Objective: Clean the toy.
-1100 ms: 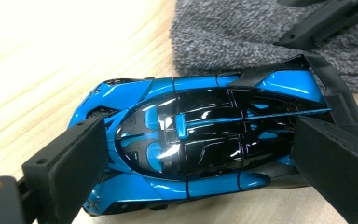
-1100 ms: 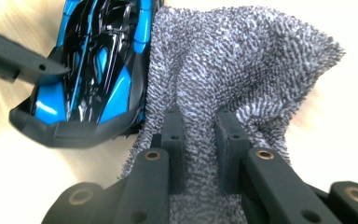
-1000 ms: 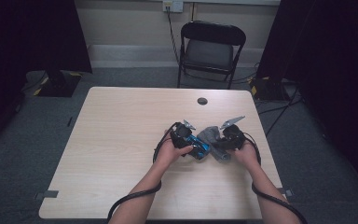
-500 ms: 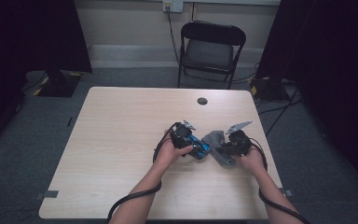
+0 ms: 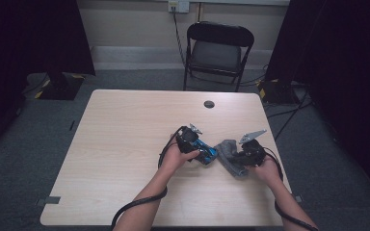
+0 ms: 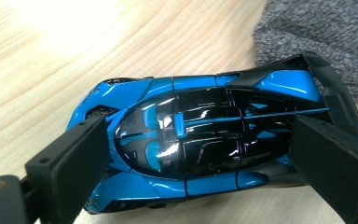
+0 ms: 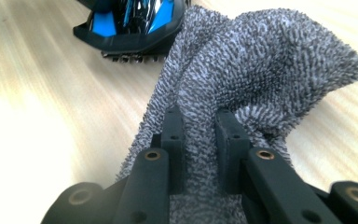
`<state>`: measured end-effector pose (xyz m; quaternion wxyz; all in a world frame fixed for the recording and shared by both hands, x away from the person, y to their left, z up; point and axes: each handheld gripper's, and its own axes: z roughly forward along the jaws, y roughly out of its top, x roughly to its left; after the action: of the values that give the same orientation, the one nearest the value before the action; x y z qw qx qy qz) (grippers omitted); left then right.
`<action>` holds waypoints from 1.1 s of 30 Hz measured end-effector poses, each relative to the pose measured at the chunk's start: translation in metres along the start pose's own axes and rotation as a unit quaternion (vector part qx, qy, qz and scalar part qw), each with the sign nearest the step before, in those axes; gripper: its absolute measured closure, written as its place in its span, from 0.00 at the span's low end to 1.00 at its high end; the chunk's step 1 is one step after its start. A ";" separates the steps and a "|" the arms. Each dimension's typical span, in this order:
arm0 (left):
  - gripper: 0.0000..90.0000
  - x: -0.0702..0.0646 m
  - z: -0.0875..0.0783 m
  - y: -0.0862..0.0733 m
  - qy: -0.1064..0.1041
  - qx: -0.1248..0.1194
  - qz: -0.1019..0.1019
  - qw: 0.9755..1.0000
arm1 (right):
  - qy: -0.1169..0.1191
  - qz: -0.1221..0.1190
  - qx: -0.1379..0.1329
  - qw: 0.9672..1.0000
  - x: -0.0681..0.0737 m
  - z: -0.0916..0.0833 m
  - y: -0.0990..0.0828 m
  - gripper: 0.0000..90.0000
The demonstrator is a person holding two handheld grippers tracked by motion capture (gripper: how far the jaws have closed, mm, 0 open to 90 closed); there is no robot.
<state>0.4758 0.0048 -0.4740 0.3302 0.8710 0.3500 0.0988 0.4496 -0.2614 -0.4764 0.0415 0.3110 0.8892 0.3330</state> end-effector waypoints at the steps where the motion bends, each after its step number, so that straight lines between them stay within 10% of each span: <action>1: 0.06 0.000 0.000 0.000 0.001 0.000 0.000 1.000 | 0.002 -0.001 0.000 1.000 0.001 -0.001 -0.001 0.85; 21: 0.06 -0.001 0.000 0.000 0.003 -0.001 -0.001 1.000 | -0.031 0.019 -0.019 0.999 -0.016 -0.035 0.007 0.85; 33: 0.06 -0.001 -0.001 0.000 0.002 -0.001 -0.001 1.000 | -0.044 0.023 -0.025 0.998 -0.025 0.005 0.060 0.84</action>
<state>0.4749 0.0049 -0.4738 0.3305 0.8702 0.3513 0.1006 0.5031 -0.2377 -0.4467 0.0805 0.3440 0.8707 0.3422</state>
